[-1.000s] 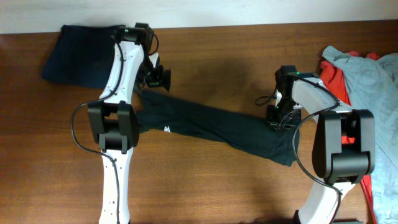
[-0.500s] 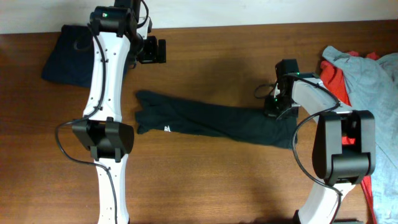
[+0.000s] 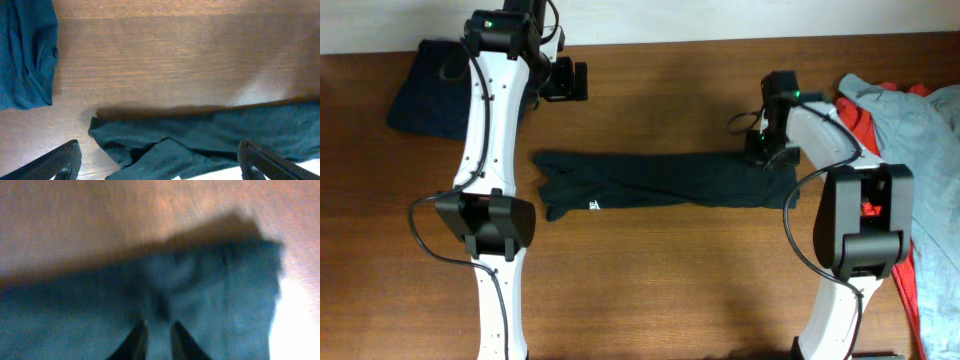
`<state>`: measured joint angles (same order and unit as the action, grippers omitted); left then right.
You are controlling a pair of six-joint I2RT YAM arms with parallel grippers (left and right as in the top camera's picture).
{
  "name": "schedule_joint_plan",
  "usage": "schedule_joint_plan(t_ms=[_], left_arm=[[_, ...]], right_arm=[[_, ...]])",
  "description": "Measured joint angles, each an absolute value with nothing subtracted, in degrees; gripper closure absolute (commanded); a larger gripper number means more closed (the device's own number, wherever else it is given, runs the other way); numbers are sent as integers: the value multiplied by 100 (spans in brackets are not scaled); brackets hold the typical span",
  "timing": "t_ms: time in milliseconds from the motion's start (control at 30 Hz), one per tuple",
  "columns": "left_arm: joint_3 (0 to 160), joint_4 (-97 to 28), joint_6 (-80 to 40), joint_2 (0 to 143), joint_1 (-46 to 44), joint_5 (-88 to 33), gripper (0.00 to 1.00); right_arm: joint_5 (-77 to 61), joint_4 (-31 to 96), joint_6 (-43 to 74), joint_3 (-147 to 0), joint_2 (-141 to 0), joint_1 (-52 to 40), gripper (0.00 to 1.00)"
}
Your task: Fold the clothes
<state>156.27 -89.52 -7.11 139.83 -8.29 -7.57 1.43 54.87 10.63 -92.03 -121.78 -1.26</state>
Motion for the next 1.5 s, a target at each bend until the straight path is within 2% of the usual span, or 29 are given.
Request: schedule_joint_plan(t_ms=[200,233,267,300,367,400,433,533,633,867,1233,1300,1500], left_arm=[[15421,-9297,-725,13983,-862,-862,11],[15338,-9297,-722,13983,-873,-871,20],[15220,-9264,-735,13983,-906,-875,24],[15054,-9170,-766,13983,-965,-882,46],[14833,-8989,-794,13985,-1087,-906,76],[14687,-8827,-801,13985,-1208,-923,83],[14564,-8689,-814,13985,-1313,-932,86],[14053,-8195,-893,13985,-1785,-974,90],[13509,-7865,-969,13985,-2156,-1007,95],[12678,-7677,-1037,14005,-2818,-1028,96],[12197,-7288,-1120,14005,-3129,-838,96],[12025,-7288,-1160,14005,-3127,-814,99],[11872,-7999,-1188,14005,-3127,-805,99]], right_arm=[[78,6722,1059,-10300,-12173,-126,61],[71,6779,1052,-10318,-12173,-126,60],[58,6831,1041,-10320,-12173,-126,60],[51,6897,1055,-10318,-12173,-126,60],[40,6919,1055,-10318,-12173,-126,60],[36,6945,1052,-10318,-12173,-126,60],[34,6971,1052,-10318,-12173,-126,61],[34,7037,1050,-10318,-12173,-126,66],[32,7054,1046,-10318,-12173,-126,67],[34,7091,1050,-10318,-12173,-126,67],[34,7091,1050,-10318,-12173,-126,67],[34,7091,1052,-10318,-12173,-126,67],[67,7091,978,-10318,-12173,-123,67]])
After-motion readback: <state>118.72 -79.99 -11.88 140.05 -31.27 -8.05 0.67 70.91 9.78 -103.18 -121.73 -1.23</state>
